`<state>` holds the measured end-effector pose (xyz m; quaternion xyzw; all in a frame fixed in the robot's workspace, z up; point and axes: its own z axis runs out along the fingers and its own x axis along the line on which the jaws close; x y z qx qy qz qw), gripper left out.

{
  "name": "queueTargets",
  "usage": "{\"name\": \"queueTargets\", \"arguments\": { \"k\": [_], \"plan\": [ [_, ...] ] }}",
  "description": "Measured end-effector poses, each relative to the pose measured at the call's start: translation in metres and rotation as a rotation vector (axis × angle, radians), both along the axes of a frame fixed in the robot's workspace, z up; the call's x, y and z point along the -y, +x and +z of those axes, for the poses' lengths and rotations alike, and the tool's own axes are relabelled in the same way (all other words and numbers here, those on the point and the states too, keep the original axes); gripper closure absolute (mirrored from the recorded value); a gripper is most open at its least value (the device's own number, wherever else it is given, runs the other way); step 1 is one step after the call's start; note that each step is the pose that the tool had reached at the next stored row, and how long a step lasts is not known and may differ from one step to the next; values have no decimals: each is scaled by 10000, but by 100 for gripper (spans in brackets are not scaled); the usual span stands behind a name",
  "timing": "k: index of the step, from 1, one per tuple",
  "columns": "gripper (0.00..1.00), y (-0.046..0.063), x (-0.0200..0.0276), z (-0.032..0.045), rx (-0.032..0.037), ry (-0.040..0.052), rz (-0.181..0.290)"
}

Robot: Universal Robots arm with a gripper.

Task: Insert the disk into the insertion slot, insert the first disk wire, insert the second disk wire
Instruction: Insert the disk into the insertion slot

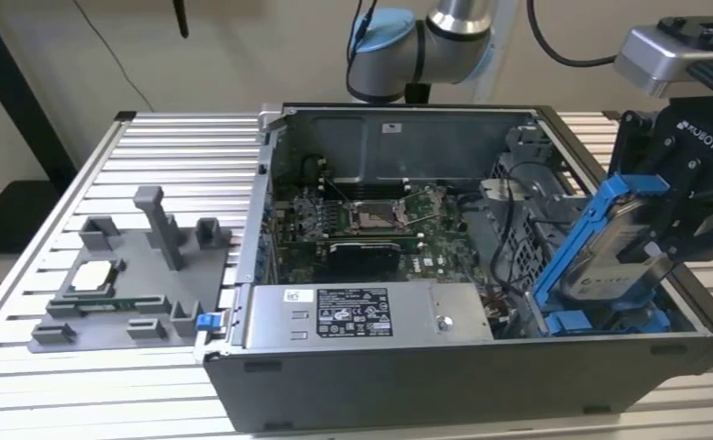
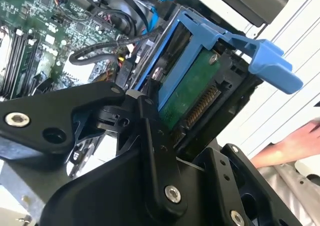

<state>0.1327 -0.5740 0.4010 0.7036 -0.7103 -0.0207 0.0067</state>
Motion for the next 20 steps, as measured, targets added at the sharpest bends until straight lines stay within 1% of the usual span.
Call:
{"name": "queueTargets", "arguments": {
  "k": [4,5,9,11,15,18,20],
  "plan": [
    [0,-2,-17,-42,-3,44,-2],
    [0,-1,-22,-62,2,71,-1],
    [0,5,-21,-133,-1,66,0],
    [0,5,-22,-148,0,64,-1],
    [0,6,-21,-137,-14,61,0],
    [0,6,-24,-73,-31,63,0],
    [0,5,-40,-41,-32,66,0]
  ]
}}
